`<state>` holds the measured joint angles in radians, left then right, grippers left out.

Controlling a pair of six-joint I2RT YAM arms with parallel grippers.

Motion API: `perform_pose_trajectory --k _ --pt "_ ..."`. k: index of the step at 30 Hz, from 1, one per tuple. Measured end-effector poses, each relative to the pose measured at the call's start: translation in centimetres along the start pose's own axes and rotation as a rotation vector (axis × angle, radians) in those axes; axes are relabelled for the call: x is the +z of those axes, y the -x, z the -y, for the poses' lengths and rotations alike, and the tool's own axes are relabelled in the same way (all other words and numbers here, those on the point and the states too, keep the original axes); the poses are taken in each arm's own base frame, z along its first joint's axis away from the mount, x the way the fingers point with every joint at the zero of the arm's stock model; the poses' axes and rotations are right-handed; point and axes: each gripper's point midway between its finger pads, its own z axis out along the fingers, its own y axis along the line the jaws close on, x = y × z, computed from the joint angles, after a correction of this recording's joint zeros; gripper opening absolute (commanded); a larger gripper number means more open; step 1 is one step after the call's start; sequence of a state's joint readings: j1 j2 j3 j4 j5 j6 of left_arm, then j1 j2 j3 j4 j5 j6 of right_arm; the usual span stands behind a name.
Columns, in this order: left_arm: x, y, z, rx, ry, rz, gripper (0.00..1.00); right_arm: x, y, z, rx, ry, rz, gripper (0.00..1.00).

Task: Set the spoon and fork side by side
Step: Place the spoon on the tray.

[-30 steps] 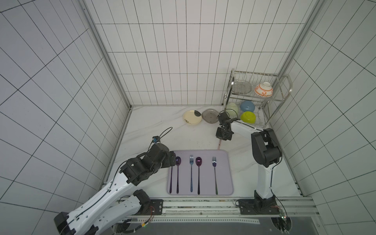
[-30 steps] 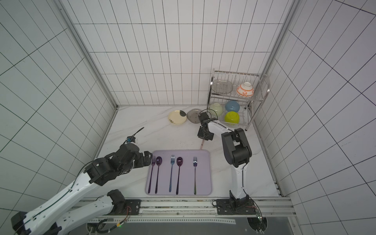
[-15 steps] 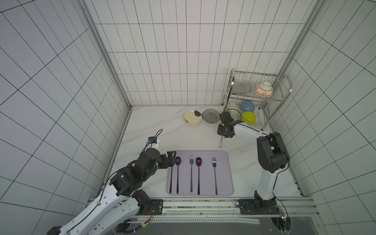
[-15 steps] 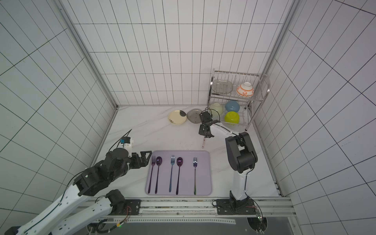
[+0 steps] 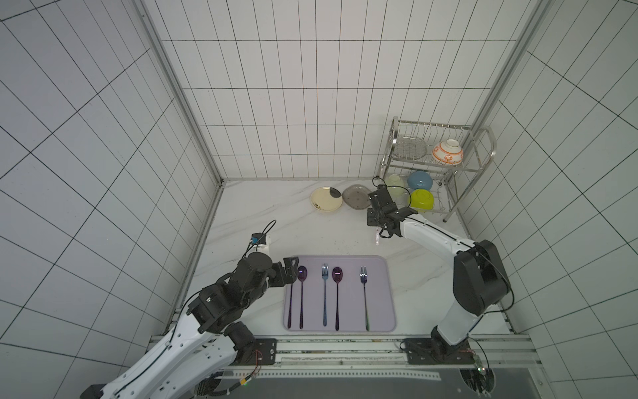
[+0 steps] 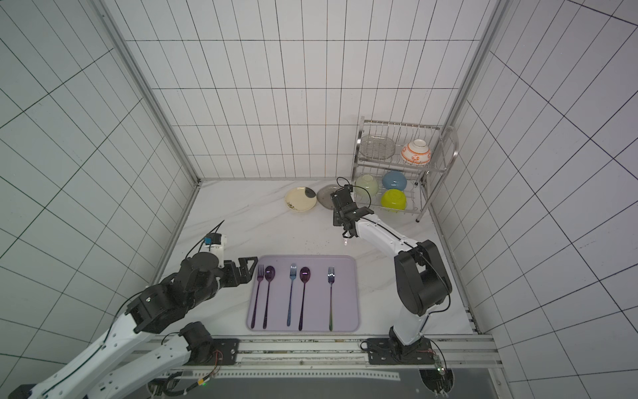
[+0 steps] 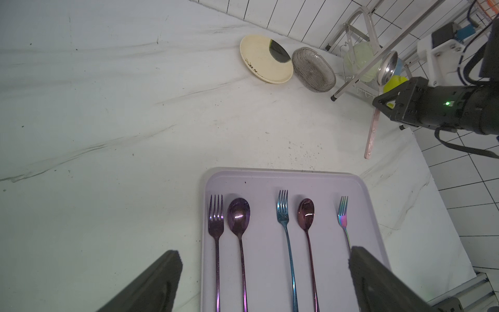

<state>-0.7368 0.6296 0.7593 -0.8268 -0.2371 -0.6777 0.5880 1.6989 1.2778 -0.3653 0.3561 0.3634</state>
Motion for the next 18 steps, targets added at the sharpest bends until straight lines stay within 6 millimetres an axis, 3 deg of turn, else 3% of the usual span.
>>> perform_pose_trajectory --k 4,8,12,18 --pt "0.2 -0.2 -0.2 -0.002 0.009 -0.002 0.98 -3.0 -0.1 -0.1 -0.048 -0.002 -0.001 0.0" --pt "0.2 -0.2 -0.2 -0.001 0.009 -0.002 0.98 -7.3 -2.7 -1.0 -0.098 0.045 -0.04 0.0" --pt "0.1 -0.2 -0.2 -0.002 0.007 -0.001 0.98 -10.9 -8.7 -0.4 -0.068 0.117 -0.148 0.0" --pt "0.0 -0.3 -0.2 -0.001 0.001 -0.005 0.98 -11.7 -19.0 1.1 0.009 0.127 -0.371 0.0"
